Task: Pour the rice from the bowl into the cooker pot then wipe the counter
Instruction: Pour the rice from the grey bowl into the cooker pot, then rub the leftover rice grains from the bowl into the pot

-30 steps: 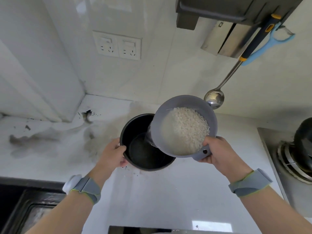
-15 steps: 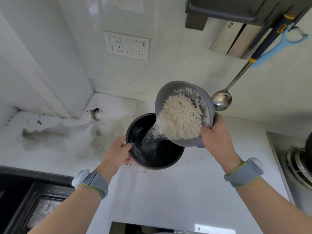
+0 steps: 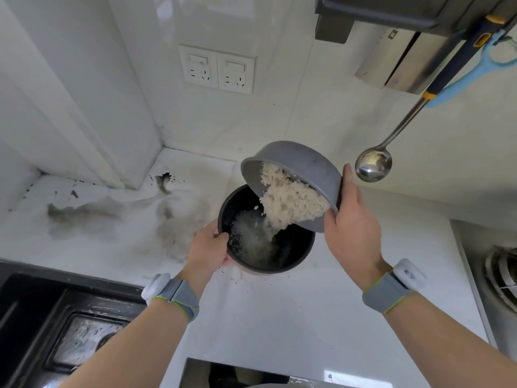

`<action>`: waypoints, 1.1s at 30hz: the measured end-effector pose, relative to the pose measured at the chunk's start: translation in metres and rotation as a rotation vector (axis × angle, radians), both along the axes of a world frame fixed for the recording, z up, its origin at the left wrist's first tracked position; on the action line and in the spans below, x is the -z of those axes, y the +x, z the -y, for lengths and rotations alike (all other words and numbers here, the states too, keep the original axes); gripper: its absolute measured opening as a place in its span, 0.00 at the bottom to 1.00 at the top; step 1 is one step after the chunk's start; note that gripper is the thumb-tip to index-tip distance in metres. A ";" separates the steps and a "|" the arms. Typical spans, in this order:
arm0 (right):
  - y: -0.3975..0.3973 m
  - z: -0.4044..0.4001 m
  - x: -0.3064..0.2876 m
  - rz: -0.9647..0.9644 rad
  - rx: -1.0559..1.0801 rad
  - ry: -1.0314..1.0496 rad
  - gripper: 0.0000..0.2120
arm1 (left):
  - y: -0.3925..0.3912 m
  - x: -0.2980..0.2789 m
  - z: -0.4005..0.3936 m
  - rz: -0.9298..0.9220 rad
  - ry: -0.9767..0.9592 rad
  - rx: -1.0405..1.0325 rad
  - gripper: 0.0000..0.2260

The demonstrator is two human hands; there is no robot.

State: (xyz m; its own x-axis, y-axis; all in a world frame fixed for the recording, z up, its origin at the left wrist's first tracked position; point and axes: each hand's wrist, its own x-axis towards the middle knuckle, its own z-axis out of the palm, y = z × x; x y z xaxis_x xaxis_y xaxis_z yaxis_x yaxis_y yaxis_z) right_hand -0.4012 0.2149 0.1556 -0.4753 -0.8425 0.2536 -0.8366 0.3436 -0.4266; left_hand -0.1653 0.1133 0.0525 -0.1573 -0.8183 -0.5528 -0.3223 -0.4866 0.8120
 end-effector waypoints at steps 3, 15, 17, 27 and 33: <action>0.000 0.000 -0.004 -0.087 -0.036 -0.014 0.41 | -0.002 0.002 -0.001 0.076 -0.069 0.025 0.22; 0.008 0.003 -0.002 -0.266 -0.064 -0.179 0.40 | -0.004 0.017 0.004 0.069 -0.047 -0.010 0.20; 0.010 0.002 0.008 -0.266 -0.100 -0.142 0.42 | -0.003 0.020 0.005 0.066 -0.042 -0.016 0.20; 0.004 -0.023 0.074 -0.358 -0.320 -0.027 0.40 | -0.003 0.032 0.008 0.043 -0.032 -0.042 0.28; 0.010 -0.015 0.069 -0.187 -0.331 0.020 0.35 | -0.004 0.034 0.009 0.034 -0.008 -0.062 0.28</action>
